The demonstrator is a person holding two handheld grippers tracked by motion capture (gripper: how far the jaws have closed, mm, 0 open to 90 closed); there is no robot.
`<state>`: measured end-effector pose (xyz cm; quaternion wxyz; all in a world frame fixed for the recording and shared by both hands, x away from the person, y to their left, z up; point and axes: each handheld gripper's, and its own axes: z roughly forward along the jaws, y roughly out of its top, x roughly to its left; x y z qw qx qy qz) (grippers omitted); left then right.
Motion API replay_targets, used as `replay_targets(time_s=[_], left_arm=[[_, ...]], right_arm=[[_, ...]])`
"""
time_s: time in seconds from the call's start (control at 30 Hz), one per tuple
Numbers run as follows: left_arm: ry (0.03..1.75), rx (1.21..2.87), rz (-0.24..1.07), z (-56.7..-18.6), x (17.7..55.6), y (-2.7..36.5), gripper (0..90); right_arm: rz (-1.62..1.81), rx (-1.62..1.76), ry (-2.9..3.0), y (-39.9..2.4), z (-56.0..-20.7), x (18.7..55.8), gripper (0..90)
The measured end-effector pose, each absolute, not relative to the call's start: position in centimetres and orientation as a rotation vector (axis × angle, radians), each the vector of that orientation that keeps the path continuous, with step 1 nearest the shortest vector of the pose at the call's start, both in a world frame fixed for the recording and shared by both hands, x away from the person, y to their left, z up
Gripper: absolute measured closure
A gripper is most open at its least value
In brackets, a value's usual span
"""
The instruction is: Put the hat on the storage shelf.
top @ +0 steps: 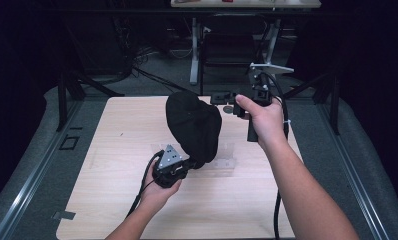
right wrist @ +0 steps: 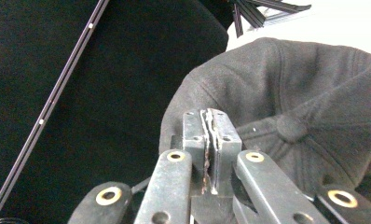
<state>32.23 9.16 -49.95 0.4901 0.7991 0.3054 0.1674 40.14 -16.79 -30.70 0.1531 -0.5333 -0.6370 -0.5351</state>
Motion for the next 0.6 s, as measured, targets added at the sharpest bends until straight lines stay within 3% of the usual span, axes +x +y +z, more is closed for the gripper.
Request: replay_targets(time_s=[0.6], left_arm=[[0.841,1.862,0.315,-53.0,32.2,10.6,84.6]], right_arm=[[-1.538,-1.534,-1.837,-16.5,-31.0,40.1,86.1]])
